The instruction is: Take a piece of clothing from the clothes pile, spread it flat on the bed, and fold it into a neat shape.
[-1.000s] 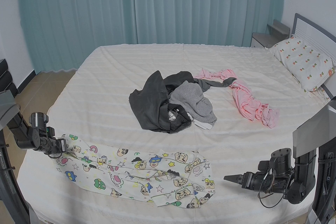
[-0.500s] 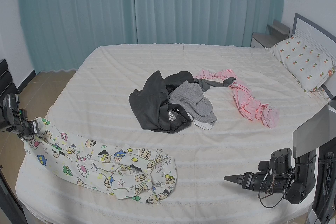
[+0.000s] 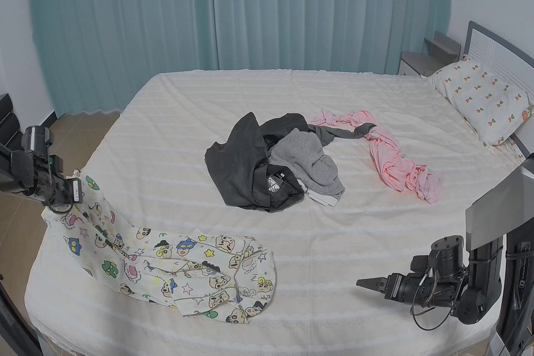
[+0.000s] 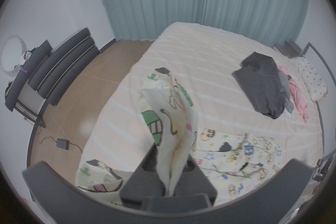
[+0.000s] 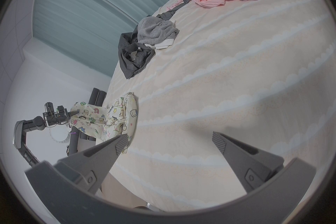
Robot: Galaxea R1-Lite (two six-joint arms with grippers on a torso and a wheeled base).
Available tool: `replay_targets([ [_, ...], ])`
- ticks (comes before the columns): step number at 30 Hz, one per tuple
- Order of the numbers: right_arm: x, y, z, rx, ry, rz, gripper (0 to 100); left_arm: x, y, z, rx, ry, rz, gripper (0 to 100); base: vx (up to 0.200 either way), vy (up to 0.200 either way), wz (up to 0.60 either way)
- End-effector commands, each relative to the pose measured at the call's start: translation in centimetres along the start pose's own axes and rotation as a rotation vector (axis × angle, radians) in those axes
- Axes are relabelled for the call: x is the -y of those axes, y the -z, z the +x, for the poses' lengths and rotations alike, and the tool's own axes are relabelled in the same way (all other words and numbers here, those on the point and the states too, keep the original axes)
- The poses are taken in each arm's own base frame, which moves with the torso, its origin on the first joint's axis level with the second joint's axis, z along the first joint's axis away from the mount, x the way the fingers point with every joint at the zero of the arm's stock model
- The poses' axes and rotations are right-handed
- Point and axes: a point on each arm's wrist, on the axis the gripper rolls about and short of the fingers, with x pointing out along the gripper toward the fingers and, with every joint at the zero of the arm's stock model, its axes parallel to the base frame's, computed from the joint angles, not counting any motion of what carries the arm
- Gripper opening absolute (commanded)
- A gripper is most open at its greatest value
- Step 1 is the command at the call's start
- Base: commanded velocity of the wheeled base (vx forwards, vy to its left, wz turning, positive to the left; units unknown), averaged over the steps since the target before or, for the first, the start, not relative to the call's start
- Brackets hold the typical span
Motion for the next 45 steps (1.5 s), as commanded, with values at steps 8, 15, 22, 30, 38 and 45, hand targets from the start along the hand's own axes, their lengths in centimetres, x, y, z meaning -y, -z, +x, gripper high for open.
replay_targets([
  [8, -0.1, -0.1, 0.1, 0.01, -0.008, -0.004, 100, 17.5, 6.5, -3.9, -0.056, 0.215, 0.164, 0, 0.0, 0.0, 0.0],
  [15, -0.1, -0.1, 0.1, 0.01, -0.011, -0.004, 100, 22.5, 9.7, -3.2, -0.097, 0.291, 0.205, 0, 0.0, 0.0, 0.0],
  [22, -0.1, -0.1, 0.1, 0.009, -0.011, -0.005, 100, 24.7, 10.7, -2.4, -0.12, 0.313, 0.189, 0, 0.0, 0.0, 0.0],
  [30, -0.1, -0.1, 0.1, 0.008, -0.01, -0.005, 100, 26.0, 9.6, -1.8, -0.106, 0.328, 0.075, 100, 0.0, 0.0, 0.0],
  [38, -0.2, 0.0, 0.0, 0.004, -0.011, -0.008, 100, 24.3, 8.6, -3.4, -0.103, 0.355, -0.021, 100, 0.0, 0.0, 0.0],
  [45, -0.3, 0.2, 0.1, -0.003, -0.012, -0.011, 100, 20.4, 9.7, -6.5, -0.158, 0.43, -0.235, 100, 0.0, 0.0, 0.0],
])
